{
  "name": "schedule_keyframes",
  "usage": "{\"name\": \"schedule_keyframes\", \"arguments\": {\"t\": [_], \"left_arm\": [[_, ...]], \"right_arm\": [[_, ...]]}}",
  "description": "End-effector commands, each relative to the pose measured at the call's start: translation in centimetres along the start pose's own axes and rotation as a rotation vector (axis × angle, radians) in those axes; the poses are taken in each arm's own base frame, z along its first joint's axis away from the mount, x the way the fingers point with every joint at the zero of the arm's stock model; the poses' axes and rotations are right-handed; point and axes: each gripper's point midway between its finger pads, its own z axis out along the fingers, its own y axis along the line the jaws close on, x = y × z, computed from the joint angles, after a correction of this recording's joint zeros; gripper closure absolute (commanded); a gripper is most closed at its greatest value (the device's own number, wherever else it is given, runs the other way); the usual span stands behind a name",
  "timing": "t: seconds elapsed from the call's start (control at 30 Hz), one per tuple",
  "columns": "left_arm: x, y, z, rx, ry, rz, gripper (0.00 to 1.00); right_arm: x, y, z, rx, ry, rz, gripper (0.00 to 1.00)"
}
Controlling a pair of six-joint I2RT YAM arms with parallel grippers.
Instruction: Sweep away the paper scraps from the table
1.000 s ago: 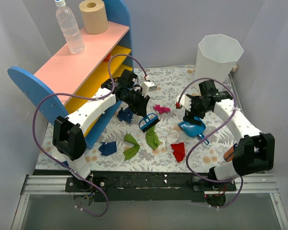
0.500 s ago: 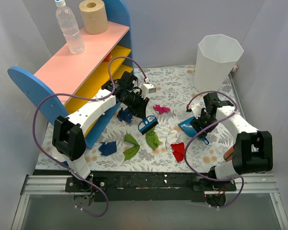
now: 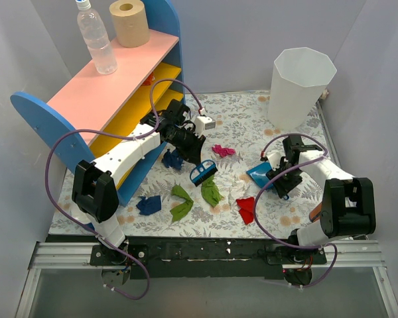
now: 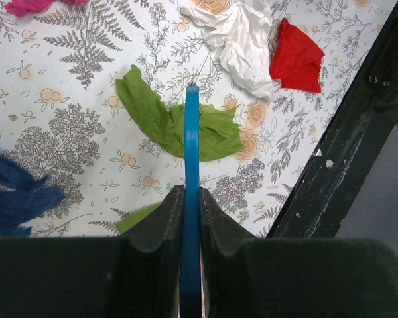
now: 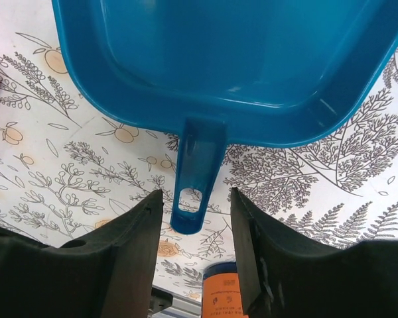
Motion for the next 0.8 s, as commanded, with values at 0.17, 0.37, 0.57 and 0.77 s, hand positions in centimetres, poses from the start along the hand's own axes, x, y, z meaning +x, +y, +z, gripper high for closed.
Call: {"name": "schedule_keyframes", "arguments": {"t": [0.17, 0.37, 0.57, 0.77], "left_arm": [[-1.6, -0.6, -1.2, -0.004, -0.058, 0.04, 1.0], [-1.3, -0.6, -0.6, 0.01, -0.045, 0.029, 1.0], [-2.0, -0.5, -0.5, 0.017, -0.055, 0.033, 1.0], [-1.5, -0.7, -0.4, 0.028, -0.047, 0.025, 1.0]], "right_arm": [[-0.6, -1.1, 1.1, 0.029, -0.016, -0.022, 0.51], [-0.5, -1.1, 1.4, 0.037, -0.026, -0.049, 0.58], [0.5, -0.7, 1.8, 0.036, -0.009, -0.062, 0.64], [0.3, -0.8, 1.7, 0.047, -0.028, -0.065, 0.64]]}}
